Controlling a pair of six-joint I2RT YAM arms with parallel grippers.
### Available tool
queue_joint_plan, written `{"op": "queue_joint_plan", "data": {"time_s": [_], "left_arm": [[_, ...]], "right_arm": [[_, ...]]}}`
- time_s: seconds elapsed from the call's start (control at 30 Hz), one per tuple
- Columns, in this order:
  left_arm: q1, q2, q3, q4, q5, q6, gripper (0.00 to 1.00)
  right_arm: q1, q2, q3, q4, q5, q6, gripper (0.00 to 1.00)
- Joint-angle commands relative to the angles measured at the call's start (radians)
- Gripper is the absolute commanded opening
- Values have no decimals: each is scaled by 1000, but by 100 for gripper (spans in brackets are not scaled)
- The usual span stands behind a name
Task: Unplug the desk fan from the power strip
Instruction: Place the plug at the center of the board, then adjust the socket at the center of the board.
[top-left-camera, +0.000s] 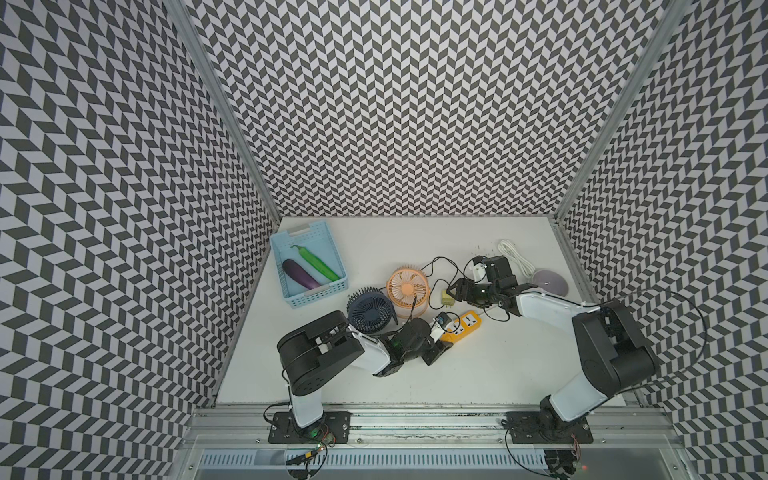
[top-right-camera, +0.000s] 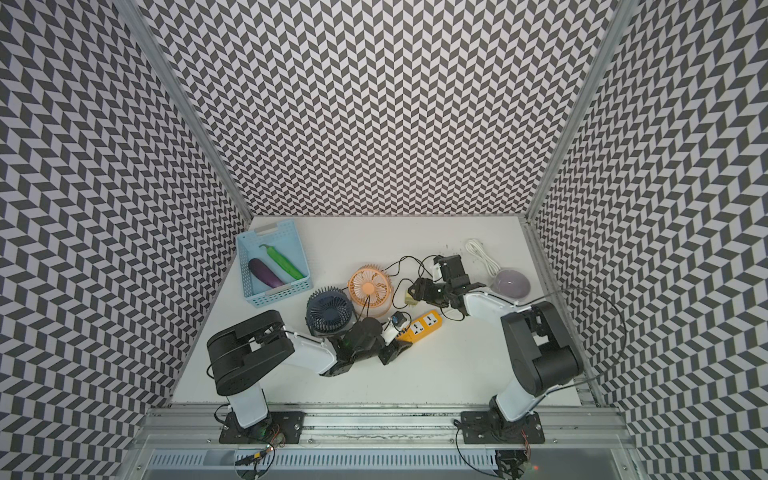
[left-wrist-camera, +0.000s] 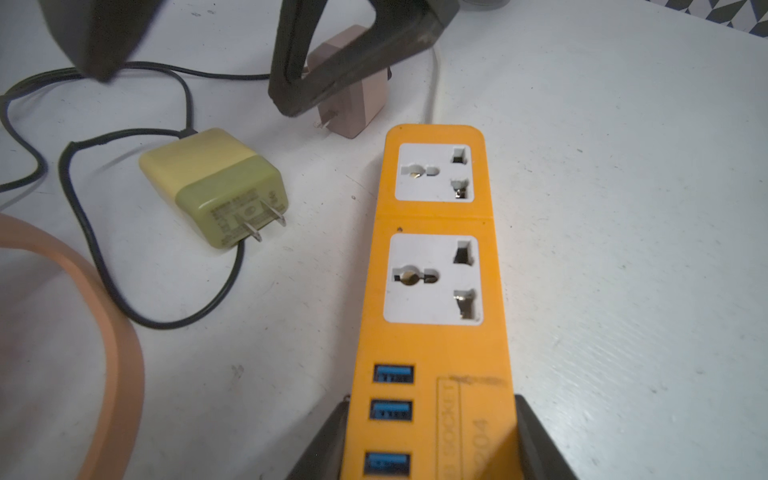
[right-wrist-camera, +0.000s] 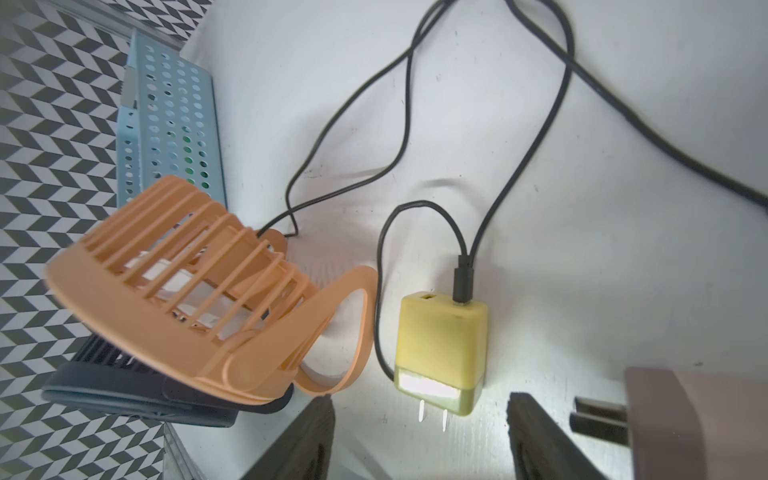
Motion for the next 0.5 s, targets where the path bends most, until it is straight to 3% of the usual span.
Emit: {"op": "queue_joint_plan", "data": {"time_s": [0.0, 0.27, 0.47], "left_arm": [[-9, 16, 21, -16, 13, -7, 38], [-38, 47, 77, -41, 30, -3, 40], [-53, 61, 106, -60, 5, -12, 58]], "right_arm": [[-8, -80, 30, -1, 52, -18, 72], [-18, -202, -13, -13, 120, -38, 77], [-19, -230, -27, -22, 130, -46, 77]]}}
